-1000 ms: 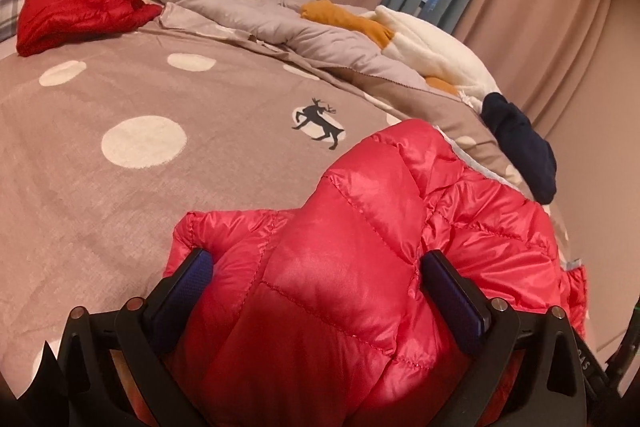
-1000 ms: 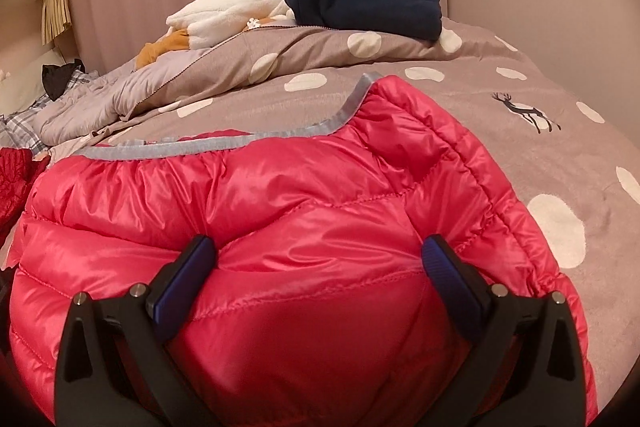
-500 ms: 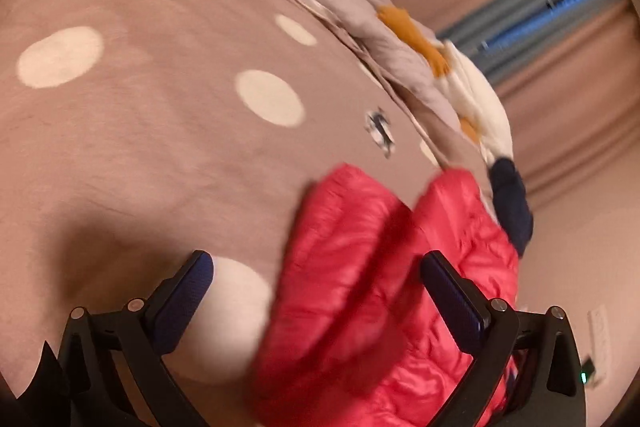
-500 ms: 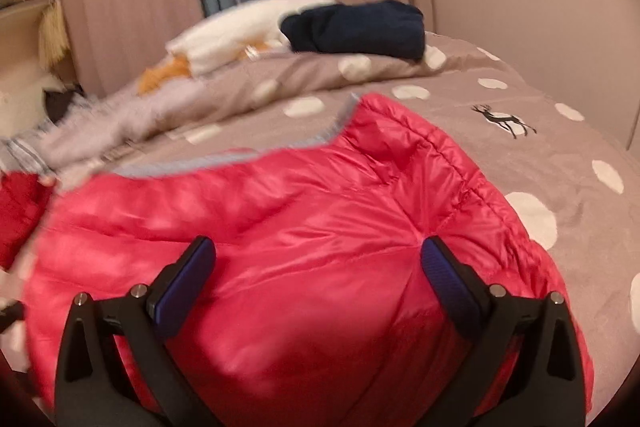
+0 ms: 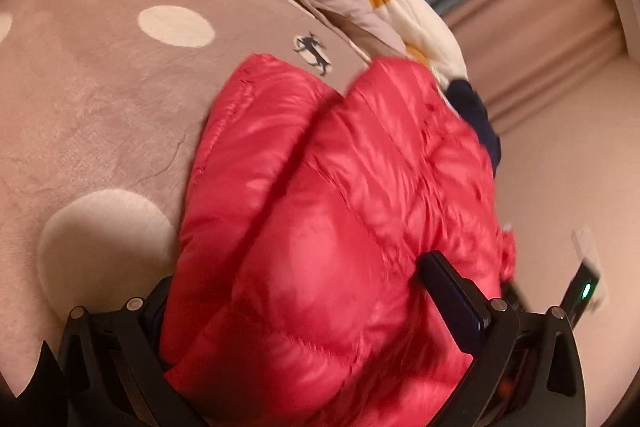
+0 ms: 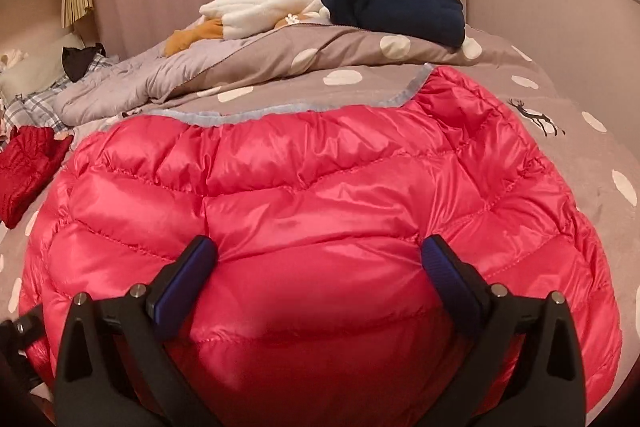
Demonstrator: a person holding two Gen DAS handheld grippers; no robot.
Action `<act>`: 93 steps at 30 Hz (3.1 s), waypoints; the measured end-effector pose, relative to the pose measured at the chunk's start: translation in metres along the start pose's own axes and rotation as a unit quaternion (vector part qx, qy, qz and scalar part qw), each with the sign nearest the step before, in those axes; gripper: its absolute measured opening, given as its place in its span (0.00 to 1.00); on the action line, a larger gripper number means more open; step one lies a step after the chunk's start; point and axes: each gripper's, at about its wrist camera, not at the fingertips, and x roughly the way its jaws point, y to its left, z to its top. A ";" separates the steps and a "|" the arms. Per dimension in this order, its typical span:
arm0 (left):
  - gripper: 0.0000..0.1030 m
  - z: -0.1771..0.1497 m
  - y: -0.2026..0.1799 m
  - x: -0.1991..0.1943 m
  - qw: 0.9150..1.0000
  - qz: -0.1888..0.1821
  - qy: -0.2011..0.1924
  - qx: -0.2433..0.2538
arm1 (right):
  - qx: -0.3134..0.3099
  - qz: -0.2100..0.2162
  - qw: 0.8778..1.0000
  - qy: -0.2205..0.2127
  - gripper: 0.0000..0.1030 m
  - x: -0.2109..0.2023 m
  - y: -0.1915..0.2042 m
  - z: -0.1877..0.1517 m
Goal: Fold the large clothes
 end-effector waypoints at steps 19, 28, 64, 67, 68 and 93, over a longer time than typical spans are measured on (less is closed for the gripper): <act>0.99 0.001 0.007 0.001 0.998 0.028 -0.044 -0.043 | -0.047 -0.022 0.999 0.007 1.00 0.006 0.004 -0.007; 0.99 -0.012 -0.001 0.002 0.998 -0.030 0.021 -0.056 | -0.005 -0.019 1.000 0.023 1.00 -0.013 -0.017 -0.009; 0.50 -0.010 0.014 -0.026 0.994 0.019 -0.054 -0.098 | -0.084 0.063 0.994 -0.004 1.00 0.014 0.047 -0.012; 0.44 -0.003 0.012 -0.042 0.993 0.047 -0.081 -0.071 | -0.095 0.071 0.993 -0.007 1.00 0.009 0.067 -0.016; 0.44 -0.003 0.012 -0.051 0.992 0.057 -0.092 -0.059 | -0.101 0.077 0.992 -0.008 1.00 0.008 0.075 -0.018; 0.40 -0.009 -0.011 -0.060 0.989 0.115 -0.092 0.029 | -0.038 0.100 0.994 0.008 0.99 -0.018 0.036 -0.006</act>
